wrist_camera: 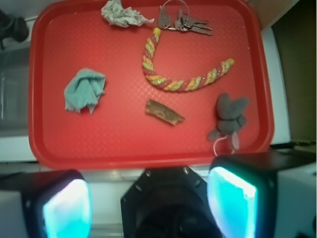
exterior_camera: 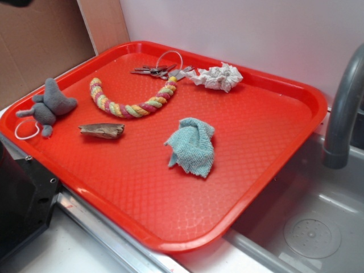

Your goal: Grab the blue cloth.

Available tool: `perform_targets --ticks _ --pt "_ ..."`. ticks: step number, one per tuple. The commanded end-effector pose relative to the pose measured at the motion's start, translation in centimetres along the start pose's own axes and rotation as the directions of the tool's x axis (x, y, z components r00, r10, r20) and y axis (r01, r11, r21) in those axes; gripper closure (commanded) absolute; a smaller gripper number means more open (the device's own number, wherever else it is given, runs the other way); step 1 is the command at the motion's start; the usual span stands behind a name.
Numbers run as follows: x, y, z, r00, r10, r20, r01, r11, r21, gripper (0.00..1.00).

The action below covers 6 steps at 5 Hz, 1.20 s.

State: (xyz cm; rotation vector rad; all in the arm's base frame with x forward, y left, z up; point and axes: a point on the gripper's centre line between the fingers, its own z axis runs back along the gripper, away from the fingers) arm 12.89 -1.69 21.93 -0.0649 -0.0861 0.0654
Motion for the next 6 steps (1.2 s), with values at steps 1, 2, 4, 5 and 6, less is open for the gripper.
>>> perform_targets --ticks 1,2,4,5,6 --pt "1.6 -0.2 -0.7 0.998 0.051 0.033 -0.051 0.999 0.002 0.00" --pt "2.7 -1.0 -2.0 0.996 0.086 0.038 -0.085 0.996 -0.011 0.00" --pt "6.3 -4.5 -6.7 0.979 0.193 0.071 -0.192 0.981 -0.020 0.00" --pt "7.8 -7.0 -9.9 0.978 0.202 0.051 -0.200 0.979 -0.047 0.00" --pt "8.5 -8.5 -13.0 0.977 0.210 0.028 -0.208 0.977 -0.043 0.00"
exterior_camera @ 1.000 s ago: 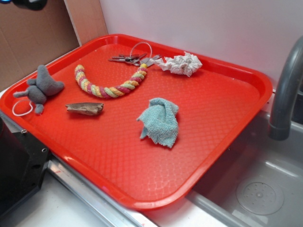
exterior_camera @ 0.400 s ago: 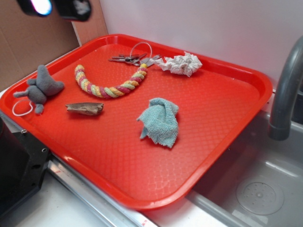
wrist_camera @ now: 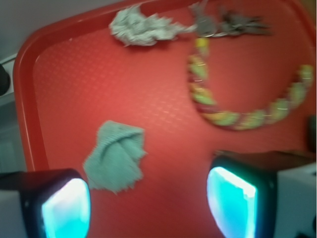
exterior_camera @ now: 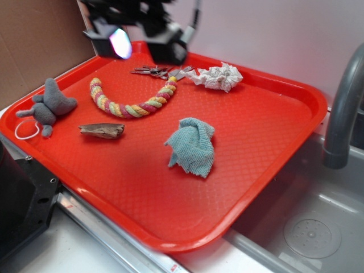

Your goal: Grab the blue cloth.

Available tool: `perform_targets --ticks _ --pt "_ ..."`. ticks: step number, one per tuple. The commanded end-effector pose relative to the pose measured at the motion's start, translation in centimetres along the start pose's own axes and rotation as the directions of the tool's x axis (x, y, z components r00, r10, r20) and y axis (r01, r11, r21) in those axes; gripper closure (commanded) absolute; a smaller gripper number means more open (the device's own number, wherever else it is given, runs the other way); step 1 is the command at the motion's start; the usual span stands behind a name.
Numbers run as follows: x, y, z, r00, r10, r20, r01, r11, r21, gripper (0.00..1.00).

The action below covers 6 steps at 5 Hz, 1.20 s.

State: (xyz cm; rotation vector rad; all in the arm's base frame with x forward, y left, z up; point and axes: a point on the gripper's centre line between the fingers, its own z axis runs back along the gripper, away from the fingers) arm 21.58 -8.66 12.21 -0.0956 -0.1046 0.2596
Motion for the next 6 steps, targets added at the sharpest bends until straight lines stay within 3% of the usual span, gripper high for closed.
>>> perform_targets --ticks 1,3,4,6 --pt "0.6 -2.3 -5.1 0.999 0.002 -0.037 0.000 0.999 0.054 0.00" --pt "-0.5 -1.9 -9.0 0.996 -0.024 -0.088 0.035 0.991 0.126 0.00" --pt "0.7 -2.1 -10.3 0.994 -0.030 -0.106 0.042 0.993 0.112 0.97" --pt "2.6 -1.0 -9.7 0.995 0.002 -0.096 0.009 0.994 0.109 1.00"
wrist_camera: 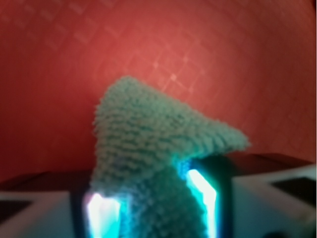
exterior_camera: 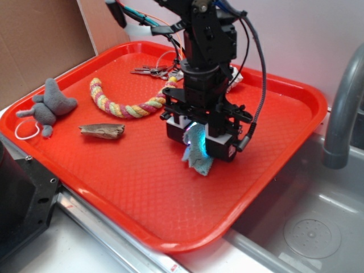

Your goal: Grab the blue cloth.

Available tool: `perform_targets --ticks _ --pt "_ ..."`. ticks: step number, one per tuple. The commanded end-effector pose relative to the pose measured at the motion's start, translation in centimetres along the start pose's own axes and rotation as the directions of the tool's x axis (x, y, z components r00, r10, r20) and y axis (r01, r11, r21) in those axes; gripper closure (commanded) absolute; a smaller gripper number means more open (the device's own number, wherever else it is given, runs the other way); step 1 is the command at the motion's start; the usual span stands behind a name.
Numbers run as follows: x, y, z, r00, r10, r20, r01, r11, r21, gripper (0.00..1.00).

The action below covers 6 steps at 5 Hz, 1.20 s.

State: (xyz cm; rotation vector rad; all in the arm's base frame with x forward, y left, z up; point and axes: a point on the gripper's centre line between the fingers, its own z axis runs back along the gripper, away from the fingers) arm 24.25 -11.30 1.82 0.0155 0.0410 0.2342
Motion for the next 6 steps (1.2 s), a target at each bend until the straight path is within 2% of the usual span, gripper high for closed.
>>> perform_targets --ticks 1,2,3,4,5,6 --pt "3.3 3.6 4.5 1.000 0.016 0.020 -0.015 0.998 -0.069 1.00" --pt "4.4 5.4 8.7 0.996 -0.087 0.020 0.088 0.991 -0.096 1.00" --pt "3.4 7.3 12.4 0.992 -0.042 0.115 0.057 0.989 -0.133 1.00" --pt "1.8 9.0 15.1 0.985 -0.005 0.170 0.032 0.986 -0.161 1.00" --pt "0.7 9.7 15.9 0.981 0.009 0.192 0.024 0.985 -0.170 1.00" --pt "0.2 9.4 15.9 0.983 -0.016 0.184 0.043 0.989 -0.140 1.00"
